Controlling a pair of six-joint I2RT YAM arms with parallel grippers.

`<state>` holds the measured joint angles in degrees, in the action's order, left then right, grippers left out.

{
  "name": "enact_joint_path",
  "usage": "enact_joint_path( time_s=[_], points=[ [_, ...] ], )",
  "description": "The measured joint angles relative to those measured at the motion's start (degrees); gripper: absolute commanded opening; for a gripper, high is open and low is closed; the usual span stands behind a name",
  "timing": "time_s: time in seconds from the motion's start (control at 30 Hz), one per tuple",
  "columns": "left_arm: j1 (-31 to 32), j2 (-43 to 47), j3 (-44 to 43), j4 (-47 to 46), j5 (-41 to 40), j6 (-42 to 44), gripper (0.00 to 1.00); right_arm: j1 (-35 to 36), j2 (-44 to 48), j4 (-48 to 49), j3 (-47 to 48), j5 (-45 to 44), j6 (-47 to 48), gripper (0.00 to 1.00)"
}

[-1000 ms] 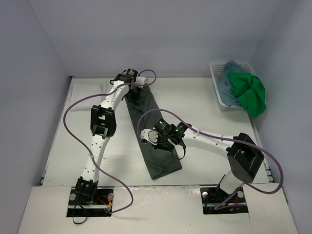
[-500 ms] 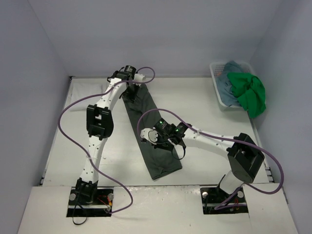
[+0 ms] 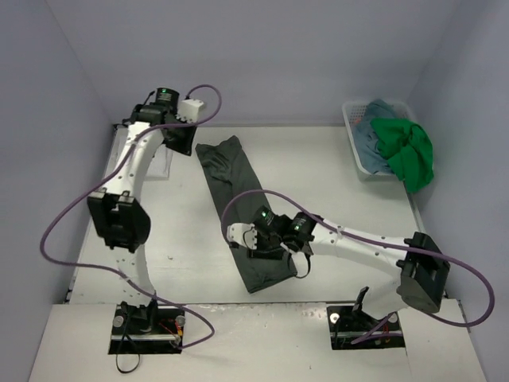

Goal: Fold and stack the t-shirts
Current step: Fold the tshirt

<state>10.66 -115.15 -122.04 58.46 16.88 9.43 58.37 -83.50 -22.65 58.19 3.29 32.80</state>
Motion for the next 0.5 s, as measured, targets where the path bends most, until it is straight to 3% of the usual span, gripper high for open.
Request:
enact_joint_path(
  time_s=[0.13,0.33,0.5],
  points=[
    [-3.78,12.61,14.27,-0.42,-0.96,2.25,0.04,6.12,4.55,-1.07,-4.31,-1.81,0.66,0.61],
    [-5.01,33.44,34.91,-3.8,-6.08,5.31,0.04,9.92,7.82,-2.32,-11.67,-6.64,3.67,0.63],
    [-5.01,48.09,47.15,-6.84,-9.4,6.56,0.05,10.05,7.32,-2.32,-13.84,-8.5,6.82,0.62]
  ],
)
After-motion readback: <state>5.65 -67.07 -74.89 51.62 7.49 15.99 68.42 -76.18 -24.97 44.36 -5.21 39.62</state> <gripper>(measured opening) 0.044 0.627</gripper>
